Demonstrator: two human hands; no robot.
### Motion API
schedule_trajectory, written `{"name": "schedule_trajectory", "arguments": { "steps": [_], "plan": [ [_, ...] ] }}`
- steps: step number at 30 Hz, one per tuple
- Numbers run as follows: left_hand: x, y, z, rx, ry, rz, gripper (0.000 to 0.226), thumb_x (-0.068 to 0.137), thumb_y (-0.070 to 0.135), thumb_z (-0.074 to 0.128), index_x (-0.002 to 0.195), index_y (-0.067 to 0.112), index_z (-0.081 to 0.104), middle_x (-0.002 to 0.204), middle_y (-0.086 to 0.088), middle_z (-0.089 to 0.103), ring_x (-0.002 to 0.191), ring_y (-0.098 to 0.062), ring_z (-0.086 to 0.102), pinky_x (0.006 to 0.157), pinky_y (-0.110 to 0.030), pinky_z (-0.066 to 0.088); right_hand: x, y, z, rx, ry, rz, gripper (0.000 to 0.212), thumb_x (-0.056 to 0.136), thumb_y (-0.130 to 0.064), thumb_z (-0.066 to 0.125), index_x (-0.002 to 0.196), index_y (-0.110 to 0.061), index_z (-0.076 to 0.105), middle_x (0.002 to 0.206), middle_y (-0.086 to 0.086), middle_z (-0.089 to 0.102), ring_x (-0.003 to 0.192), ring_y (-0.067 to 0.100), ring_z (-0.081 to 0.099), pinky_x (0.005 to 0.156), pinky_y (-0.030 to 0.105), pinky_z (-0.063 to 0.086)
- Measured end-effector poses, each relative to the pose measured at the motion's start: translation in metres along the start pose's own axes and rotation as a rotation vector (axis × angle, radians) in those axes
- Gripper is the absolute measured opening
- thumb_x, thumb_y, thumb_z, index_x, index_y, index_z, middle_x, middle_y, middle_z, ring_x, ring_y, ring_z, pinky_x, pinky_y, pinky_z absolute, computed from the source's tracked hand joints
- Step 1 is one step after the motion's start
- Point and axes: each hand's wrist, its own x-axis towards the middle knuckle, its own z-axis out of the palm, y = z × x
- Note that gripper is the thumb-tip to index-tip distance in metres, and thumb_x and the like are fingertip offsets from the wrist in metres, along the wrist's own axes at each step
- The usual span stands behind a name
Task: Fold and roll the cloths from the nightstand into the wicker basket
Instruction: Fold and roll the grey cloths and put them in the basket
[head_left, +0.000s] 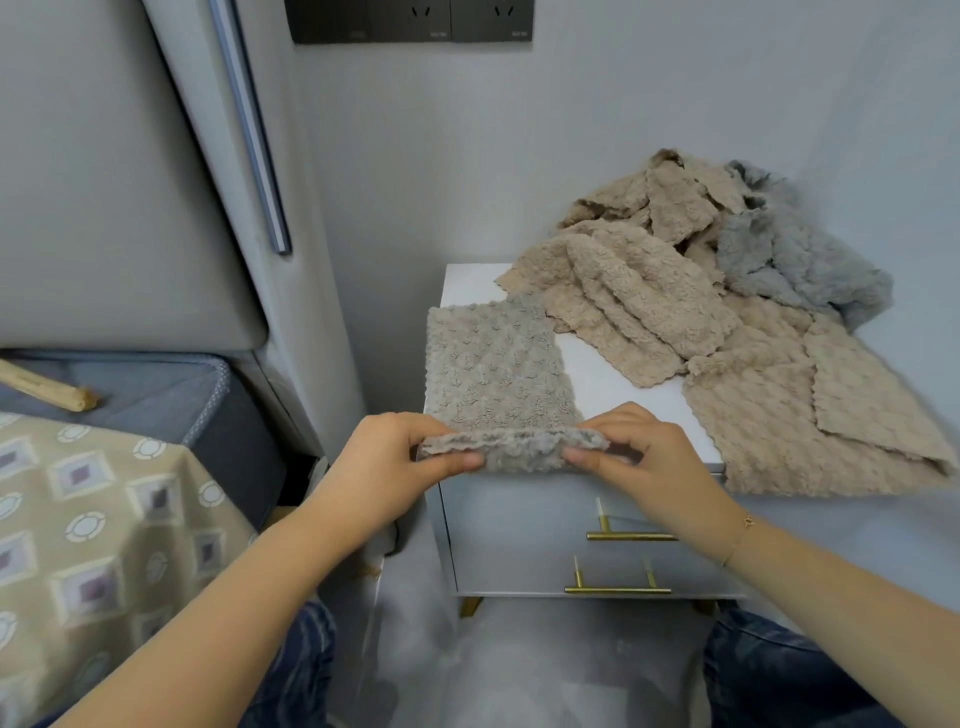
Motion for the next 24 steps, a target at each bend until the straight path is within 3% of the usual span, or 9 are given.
{"name": "schedule_trajectory", "arguments": {
  "steps": [4,6,8,11,15,17,20,24],
  "plan": [
    [0.002,-0.001,0.000,-0.197,0.010,-0.158,0.019,0.077,0.042,0.075,0.087,0.026,0.078,0.083,0.009,0.076,0.087,-0.014,0.071,0.087,-0.029,0.054,0.004,0.001,0.005,-0.135,0.097,0.038,0.040,0.077,-0.052,0.064,0.063,-0.014,0.066,0.069,-0.010,0.057,0.084,0.011,0.047,0.077,0.020,0.036],
    [0.003,-0.005,0.002,-0.201,0.054,-0.193,0.029,0.078,0.047,0.073,0.083,0.019,0.078,0.081,-0.004,0.074,0.080,-0.025,0.068,0.083,-0.037,0.056,0.006,0.001,0.009,-0.209,0.172,0.068,0.049,0.075,-0.062,0.058,0.056,-0.017,0.060,0.067,-0.009,0.053,0.080,0.012,0.045,0.077,0.025,0.036],
    [0.003,-0.006,0.004,-0.183,0.126,-0.231,0.045,0.076,0.051,0.073,0.075,0.005,0.070,0.071,-0.016,0.065,0.059,-0.022,0.052,0.065,-0.029,0.048,0.009,0.001,0.011,-0.240,0.213,0.084,0.045,0.073,-0.067,0.054,0.050,-0.028,0.051,0.064,-0.008,0.052,0.076,0.015,0.045,0.078,0.035,0.039],
    [0.006,-0.006,0.008,-0.154,0.208,-0.291,0.054,0.075,0.051,0.075,0.073,-0.001,0.060,0.059,-0.008,0.053,0.055,-0.009,0.041,0.060,-0.021,0.037,0.013,0.000,0.013,-0.297,0.226,0.130,0.052,0.071,-0.071,0.049,0.047,-0.026,0.052,0.062,-0.006,0.054,0.075,0.018,0.046,0.078,0.041,0.040],
    [0.011,-0.009,0.007,-0.110,0.209,-0.330,0.044,0.075,0.051,0.075,0.083,0.010,0.060,0.068,-0.005,0.069,0.057,-0.006,0.052,0.062,-0.020,0.042,0.019,0.000,0.013,-0.429,0.199,0.186,0.048,0.071,-0.070,0.054,0.047,-0.029,0.052,0.063,-0.010,0.052,0.079,0.015,0.044,0.076,0.035,0.031],
    [0.012,-0.009,0.006,-0.088,0.204,-0.325,0.041,0.076,0.050,0.075,0.087,0.015,0.059,0.065,-0.002,0.067,0.055,-0.003,0.051,0.062,-0.021,0.043,0.022,0.002,0.011,-0.489,0.195,0.182,0.045,0.070,-0.070,0.056,0.051,-0.030,0.049,0.065,-0.011,0.051,0.079,0.014,0.045,0.076,0.034,0.031],
    [0.009,-0.008,0.007,-0.035,0.206,-0.258,0.034,0.078,0.045,0.075,0.095,0.025,0.055,0.064,0.006,0.059,0.053,0.000,0.049,0.058,-0.017,0.042,0.023,0.005,0.009,-0.437,0.214,0.117,0.042,0.071,-0.067,0.060,0.074,-0.026,0.051,0.077,-0.012,0.050,0.080,0.009,0.043,0.077,0.032,0.034],
    [0.007,-0.010,0.004,0.105,0.209,-0.005,0.035,0.082,0.037,0.073,0.111,0.031,0.053,0.095,0.014,0.054,0.081,-0.001,0.052,0.072,-0.011,0.042,0.025,0.004,0.005,-0.340,0.109,-0.108,0.027,0.084,-0.050,0.060,0.096,-0.028,0.050,0.093,-0.012,0.048,0.090,0.006,0.042,0.081,0.028,0.037]
  ]
}}
